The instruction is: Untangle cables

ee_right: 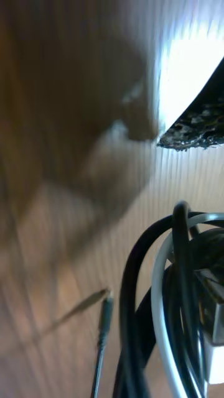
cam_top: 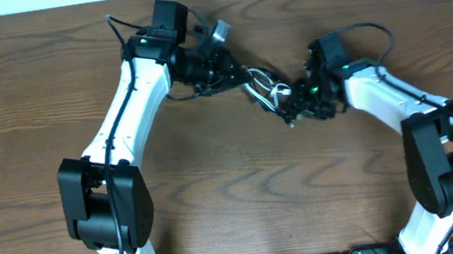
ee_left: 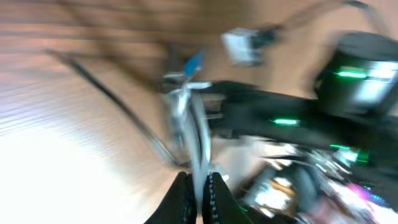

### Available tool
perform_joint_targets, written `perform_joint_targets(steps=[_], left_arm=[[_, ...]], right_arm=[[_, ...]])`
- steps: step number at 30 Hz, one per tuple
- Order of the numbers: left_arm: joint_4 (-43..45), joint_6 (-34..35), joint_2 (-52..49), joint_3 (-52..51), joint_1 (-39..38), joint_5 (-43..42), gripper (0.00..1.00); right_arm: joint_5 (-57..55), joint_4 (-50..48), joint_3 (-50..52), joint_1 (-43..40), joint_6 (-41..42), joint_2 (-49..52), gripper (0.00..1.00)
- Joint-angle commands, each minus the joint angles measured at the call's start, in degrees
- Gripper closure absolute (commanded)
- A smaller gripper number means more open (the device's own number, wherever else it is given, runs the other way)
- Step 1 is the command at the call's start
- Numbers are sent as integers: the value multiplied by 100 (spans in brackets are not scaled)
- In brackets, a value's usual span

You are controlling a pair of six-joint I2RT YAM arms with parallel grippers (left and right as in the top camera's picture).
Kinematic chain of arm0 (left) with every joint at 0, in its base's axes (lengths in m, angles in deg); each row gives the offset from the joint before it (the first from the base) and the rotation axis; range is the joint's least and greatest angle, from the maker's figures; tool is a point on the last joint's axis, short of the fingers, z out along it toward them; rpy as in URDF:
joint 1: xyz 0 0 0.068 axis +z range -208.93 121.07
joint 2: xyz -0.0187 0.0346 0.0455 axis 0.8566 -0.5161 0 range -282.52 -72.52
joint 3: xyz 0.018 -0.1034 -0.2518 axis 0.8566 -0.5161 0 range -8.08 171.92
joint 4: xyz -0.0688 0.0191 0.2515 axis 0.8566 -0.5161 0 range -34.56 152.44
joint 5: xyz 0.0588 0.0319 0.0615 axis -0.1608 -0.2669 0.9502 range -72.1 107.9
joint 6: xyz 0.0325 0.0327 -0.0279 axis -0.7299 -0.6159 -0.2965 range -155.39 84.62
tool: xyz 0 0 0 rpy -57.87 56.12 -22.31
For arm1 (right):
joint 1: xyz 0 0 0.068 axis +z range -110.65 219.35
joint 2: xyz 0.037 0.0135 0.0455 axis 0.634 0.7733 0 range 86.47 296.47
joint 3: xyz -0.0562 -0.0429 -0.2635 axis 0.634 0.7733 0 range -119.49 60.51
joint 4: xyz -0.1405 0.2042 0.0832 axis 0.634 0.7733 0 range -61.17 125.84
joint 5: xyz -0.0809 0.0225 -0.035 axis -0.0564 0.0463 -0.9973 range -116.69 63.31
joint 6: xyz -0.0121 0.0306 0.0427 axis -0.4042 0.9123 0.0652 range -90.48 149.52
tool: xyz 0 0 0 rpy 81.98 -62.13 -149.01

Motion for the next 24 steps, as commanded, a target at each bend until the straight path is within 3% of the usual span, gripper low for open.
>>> perform_joint_targets(steps=[1,6,18,20,24], left_arm=[[-380,11,188,37,358,2516,93],[-793,9,186,37,385,3775,93],[-1182,-339,184,-22,380,3941,91],[-1217,-470,184,-22,380,3943,83],[-1226,-544,184,-22,380,4371,50]], right_arm=[[-922,557,13,-761,-330,52,60],[-876,752,13,-1165,-680,52,61],[-111,691,13,-1241,-1764,50,66],[-87,671,11,-1241,-1797,50,66],[-83,654,11,-1292,-1792,50,61]])
